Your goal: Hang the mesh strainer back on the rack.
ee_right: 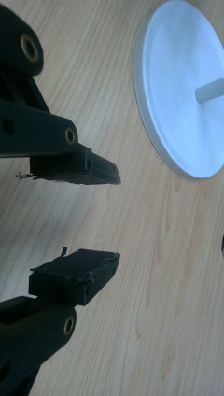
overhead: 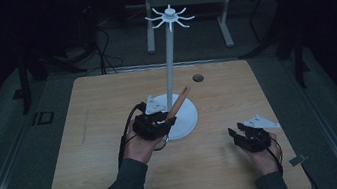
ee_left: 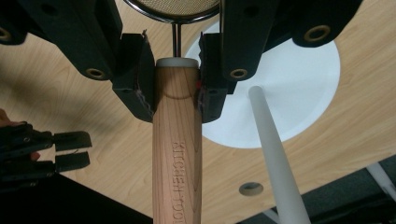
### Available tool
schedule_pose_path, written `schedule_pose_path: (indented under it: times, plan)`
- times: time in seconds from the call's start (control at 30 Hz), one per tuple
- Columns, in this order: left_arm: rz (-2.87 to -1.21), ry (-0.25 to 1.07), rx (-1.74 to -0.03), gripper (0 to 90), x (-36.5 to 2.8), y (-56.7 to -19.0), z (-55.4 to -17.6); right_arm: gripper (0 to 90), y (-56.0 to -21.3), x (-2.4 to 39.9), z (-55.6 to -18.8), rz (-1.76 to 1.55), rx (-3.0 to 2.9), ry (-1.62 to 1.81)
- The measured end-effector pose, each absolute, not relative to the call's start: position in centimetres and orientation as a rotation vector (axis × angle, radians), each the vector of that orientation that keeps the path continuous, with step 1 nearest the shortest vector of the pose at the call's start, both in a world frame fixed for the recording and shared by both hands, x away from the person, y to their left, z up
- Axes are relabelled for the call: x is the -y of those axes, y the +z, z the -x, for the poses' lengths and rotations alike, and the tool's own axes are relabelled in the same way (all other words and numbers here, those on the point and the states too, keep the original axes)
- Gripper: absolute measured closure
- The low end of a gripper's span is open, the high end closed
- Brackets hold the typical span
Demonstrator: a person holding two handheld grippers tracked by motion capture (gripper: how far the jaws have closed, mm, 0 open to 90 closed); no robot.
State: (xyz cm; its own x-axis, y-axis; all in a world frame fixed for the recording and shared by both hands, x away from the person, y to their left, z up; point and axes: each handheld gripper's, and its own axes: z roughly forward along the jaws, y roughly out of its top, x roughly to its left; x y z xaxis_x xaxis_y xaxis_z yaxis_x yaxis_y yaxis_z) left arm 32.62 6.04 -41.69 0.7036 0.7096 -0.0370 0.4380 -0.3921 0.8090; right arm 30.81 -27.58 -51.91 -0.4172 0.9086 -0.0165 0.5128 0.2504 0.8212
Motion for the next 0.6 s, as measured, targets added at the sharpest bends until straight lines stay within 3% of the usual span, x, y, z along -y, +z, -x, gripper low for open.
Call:
schedule_pose_path:
  times: [0.6]
  plan:
    - [-1.926, 0.456, -0.879, 68.7, -6.6, -39.8, -32.0, 55.1, -51.9, 27.6, -30.8, -1.283, -2.027, 1.045]
